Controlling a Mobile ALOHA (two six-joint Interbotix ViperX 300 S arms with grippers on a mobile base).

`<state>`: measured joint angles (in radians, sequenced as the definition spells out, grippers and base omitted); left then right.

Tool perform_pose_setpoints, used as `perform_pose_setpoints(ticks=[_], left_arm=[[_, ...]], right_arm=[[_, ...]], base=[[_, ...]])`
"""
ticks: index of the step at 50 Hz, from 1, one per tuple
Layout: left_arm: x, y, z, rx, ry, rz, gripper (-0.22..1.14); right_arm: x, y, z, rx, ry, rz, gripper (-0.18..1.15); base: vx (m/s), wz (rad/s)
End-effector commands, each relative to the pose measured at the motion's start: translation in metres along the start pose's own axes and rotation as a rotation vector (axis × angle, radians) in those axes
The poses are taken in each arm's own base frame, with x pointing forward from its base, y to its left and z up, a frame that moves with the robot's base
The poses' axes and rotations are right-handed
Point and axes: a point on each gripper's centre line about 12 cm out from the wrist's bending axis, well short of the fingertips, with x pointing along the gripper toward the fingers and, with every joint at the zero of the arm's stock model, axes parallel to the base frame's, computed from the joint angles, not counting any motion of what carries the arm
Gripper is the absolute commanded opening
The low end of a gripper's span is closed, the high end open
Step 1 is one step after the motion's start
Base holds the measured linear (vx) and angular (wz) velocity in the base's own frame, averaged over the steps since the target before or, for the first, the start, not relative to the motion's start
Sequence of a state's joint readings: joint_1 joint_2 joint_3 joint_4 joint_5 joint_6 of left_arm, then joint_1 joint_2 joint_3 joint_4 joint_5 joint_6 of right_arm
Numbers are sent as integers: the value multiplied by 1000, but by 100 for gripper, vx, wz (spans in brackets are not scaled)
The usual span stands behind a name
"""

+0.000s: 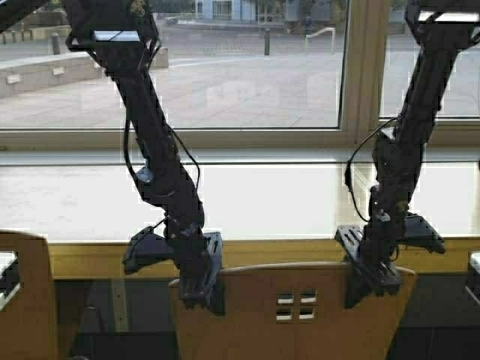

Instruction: Push the chairs under the table

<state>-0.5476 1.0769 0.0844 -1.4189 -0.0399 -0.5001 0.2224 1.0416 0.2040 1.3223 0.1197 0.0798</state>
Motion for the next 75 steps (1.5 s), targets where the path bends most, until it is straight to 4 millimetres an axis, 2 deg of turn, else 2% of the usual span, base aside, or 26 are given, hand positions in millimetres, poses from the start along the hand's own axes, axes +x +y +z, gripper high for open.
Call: perform_pose_setpoints(ticks=[1,15,37,61,66,75], left_arm=[[-7,-17,6,22,-10,-39,3],[-18,-10,12,17,-25,-21,3],[-16,-12,20,2,-35,-22,3],[-19,-10,18,5,-12,-9,6],[-20,-11,17,19,-8,-11,18],[-30,-21,13,96,4,-33,65]], right_arm=[[17,-7,-1,-61,16,-19,3],[20,-11,-5,-69,46,-30,3],[18,-9,-11,-126,55,-33,3],[15,-5,-14,-169,76,-29,6],[13,-5,-15,-172,89,-30,22],[7,1,-19,-176,117,-18,78]], base=[[23,-1],[19,0],[15,-2],[5,0],[-1,0],[0,0]])
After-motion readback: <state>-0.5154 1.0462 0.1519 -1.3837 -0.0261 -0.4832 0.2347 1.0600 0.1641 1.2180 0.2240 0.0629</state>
